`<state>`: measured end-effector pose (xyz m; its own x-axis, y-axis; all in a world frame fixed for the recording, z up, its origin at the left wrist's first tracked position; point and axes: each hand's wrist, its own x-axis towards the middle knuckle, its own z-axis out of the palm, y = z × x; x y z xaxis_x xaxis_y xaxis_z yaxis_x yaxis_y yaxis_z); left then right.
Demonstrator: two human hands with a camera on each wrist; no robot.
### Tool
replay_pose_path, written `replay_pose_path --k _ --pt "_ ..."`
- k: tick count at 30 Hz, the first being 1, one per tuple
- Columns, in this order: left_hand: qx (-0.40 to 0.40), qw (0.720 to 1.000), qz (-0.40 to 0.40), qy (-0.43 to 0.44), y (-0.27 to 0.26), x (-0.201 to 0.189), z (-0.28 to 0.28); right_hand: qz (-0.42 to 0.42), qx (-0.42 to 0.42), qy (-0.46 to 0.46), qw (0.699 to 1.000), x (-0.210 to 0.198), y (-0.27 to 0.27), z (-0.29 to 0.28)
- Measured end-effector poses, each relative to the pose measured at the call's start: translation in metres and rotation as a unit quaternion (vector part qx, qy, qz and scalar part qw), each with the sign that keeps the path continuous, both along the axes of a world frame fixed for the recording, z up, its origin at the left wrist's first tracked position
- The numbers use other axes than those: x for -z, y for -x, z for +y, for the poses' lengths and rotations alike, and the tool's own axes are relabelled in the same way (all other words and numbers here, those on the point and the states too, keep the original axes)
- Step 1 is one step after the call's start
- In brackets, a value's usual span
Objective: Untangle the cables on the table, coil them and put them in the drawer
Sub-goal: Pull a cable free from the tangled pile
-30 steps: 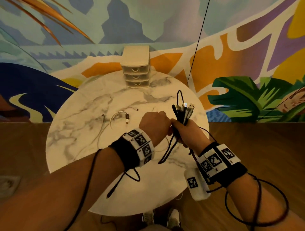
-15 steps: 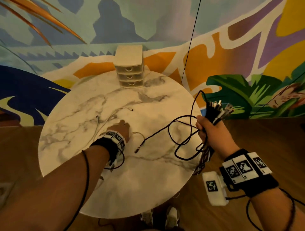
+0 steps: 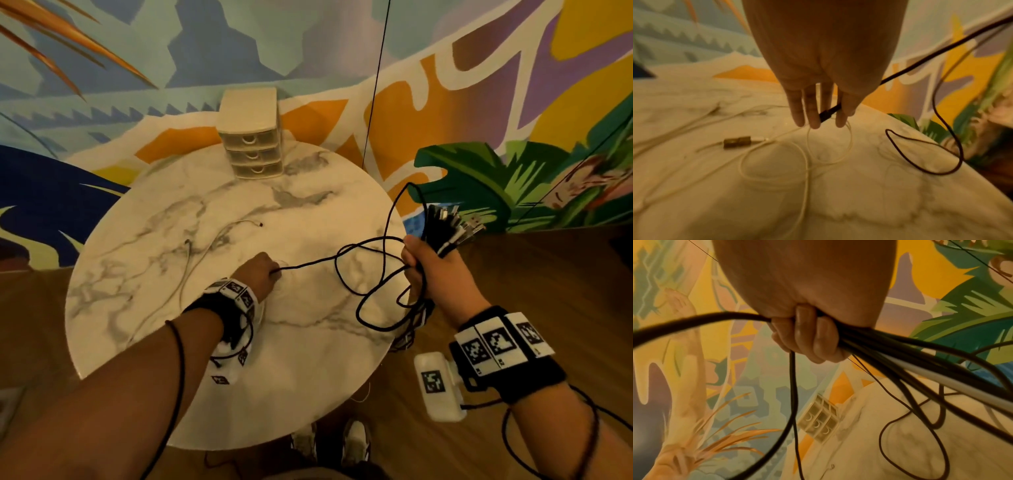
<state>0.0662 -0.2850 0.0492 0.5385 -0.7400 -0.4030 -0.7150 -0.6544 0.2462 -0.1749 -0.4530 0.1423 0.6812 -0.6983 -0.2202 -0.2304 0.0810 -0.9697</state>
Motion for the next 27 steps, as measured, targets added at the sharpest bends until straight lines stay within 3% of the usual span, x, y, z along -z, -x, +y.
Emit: replay_pose_path --k 4,7,8,10,12,13,17,21,24,26,27 --pt "0.031 0.996 -0.023 -0.085 0.004 -0.009 -0.005 0.010 -0.012 0.005 1.000 0.007 -0.001 -0.001" --pt "0.099 0.981 -0.042 -0.164 0.018 -0.031 -0.023 0.013 -0.002 -0.001 1.000 0.005 0.003 -0.006" --pt "0.123 0.982 -0.031 -0.141 0.028 -0.041 -0.032 0.016 -0.006 0.010 1.000 0.006 0.004 -0.008" --pt "0.152 0.987 0.045 0.007 0.056 -0.065 -0.058 0.025 -0.016 0.042 0.999 0.006 0.009 -0.011" --pt "0.171 0.963 0.137 0.157 0.092 -0.093 -0.088 0.032 -0.024 0.067 0.997 0.004 0.019 -0.013" --pt "0.183 0.952 0.163 0.185 0.109 -0.105 -0.102 0.031 -0.020 0.074 0.997 0.001 0.025 -0.016" --pt "0.192 0.926 0.203 0.255 0.147 -0.146 -0.141 0.009 0.102 0.054 0.993 -0.010 0.066 -0.039" --pt "0.101 0.880 0.289 0.363 0.156 -0.173 -0.165 0.066 0.219 0.042 0.973 -0.001 0.114 -0.065" --pt "0.149 0.918 0.248 0.273 0.163 -0.165 -0.179 0.130 0.277 0.055 0.951 0.016 0.154 -0.079" --pt "0.132 0.919 0.212 0.305 0.162 -0.157 -0.186 0.146 0.318 0.048 0.935 0.025 0.178 -0.087" --pt "0.095 0.906 0.212 0.352 0.161 -0.152 -0.191 0.147 0.347 0.039 0.926 0.027 0.189 -0.091"
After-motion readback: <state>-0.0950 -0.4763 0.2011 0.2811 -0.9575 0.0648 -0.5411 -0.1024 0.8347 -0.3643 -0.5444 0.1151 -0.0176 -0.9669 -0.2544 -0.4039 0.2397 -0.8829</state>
